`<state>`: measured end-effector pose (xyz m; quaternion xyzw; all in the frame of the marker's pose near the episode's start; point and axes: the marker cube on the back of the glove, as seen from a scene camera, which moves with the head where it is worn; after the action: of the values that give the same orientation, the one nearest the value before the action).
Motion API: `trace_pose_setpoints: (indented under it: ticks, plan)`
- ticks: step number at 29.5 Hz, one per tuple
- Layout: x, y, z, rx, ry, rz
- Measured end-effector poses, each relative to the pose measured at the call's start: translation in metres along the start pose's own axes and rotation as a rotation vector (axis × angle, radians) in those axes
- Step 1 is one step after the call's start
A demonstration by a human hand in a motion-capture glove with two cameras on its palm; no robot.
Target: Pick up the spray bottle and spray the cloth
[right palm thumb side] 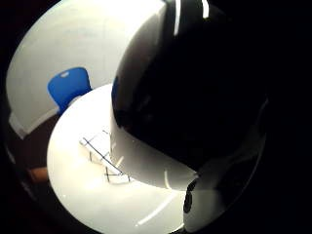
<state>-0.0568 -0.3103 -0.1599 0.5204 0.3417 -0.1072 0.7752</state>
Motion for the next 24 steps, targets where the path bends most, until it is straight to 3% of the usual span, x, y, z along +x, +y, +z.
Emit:
trace_pose_setpoints:
  ticks: [14,24]
  plan:
    - [-0.075,0.03,0.01,-0.021,0.175,-0.391]
    - [-0.083,0.037,0.015,-0.018,0.184,-0.402]
